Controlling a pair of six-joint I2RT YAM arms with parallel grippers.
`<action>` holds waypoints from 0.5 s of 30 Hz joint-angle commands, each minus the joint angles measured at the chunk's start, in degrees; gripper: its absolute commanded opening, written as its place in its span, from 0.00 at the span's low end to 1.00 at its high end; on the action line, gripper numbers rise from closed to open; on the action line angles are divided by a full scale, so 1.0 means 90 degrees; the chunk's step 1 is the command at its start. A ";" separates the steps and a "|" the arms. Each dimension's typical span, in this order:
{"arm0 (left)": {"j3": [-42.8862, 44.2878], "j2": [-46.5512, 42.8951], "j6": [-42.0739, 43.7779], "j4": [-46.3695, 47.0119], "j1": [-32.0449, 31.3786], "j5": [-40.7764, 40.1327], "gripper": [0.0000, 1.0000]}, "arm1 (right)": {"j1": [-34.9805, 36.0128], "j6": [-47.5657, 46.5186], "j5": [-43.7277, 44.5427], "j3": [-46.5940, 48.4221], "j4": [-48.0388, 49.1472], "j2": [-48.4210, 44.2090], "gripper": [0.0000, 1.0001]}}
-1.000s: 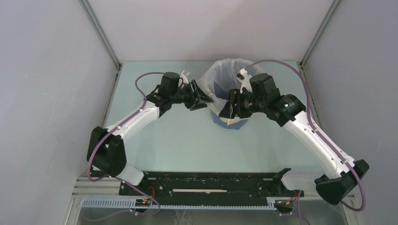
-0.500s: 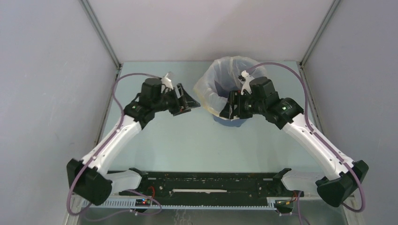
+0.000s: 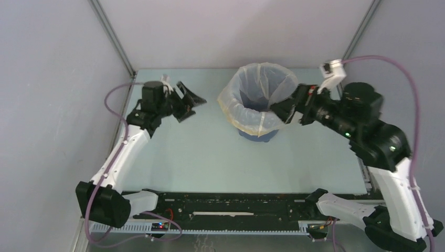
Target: Put the trash bags into the trash bin
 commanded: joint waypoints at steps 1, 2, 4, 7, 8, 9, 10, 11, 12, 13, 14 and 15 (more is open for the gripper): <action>0.2340 -0.0536 0.0321 -0.0016 0.0016 -0.0749 0.85 | 0.0006 -0.0072 0.1698 0.1311 -0.0584 -0.0324 1.00; 0.2768 -0.0619 0.0362 0.0024 0.0016 -0.0883 0.86 | 0.0008 -0.0101 0.1988 0.1539 -0.0504 -0.0435 1.00; 0.3658 -0.0737 0.0625 0.0134 0.0006 -0.1055 0.90 | 0.0010 -0.0045 0.2800 0.1836 -0.0244 -0.0729 1.00; 0.4641 -0.0903 0.1301 0.0060 0.0006 -0.1391 0.98 | 0.0010 -0.0218 0.3744 0.1723 0.0623 -0.1225 1.00; 0.4826 -0.0994 0.1499 0.0044 0.0006 -0.1601 1.00 | 0.0000 -0.0317 0.3975 0.1728 0.0904 -0.1295 1.00; 0.4946 -0.1110 0.1697 0.0036 0.0003 -0.1779 1.00 | 0.0009 -0.0370 0.4192 0.1809 0.1001 -0.1298 1.00; 0.5021 -0.1226 0.1877 0.0013 0.0006 -0.1963 1.00 | 0.0000 -0.0391 0.4374 0.1949 0.1014 -0.1258 1.00; 0.5048 -0.1398 0.2029 0.0000 0.0006 -0.2140 1.00 | 0.0005 -0.0406 0.4510 0.2108 0.0944 -0.1146 1.00; 0.5036 -0.1538 0.2159 -0.0020 0.0001 -0.2344 1.00 | 0.0006 -0.0400 0.4586 0.2272 0.0849 -0.1040 1.00; 0.4997 -0.1656 0.2247 -0.0060 0.0005 -0.2521 1.00 | 0.0010 -0.0405 0.4622 0.2409 0.0723 -0.0942 1.00; 0.4948 -0.1763 0.2323 -0.0107 0.0006 -0.2674 1.00 | 0.0005 -0.0347 0.4640 0.2499 0.0601 -0.0873 1.00; 0.4881 -0.1856 0.2406 -0.0144 0.0001 -0.2855 1.00 | 0.0011 -0.0281 0.4626 0.2525 0.0528 -0.0829 1.00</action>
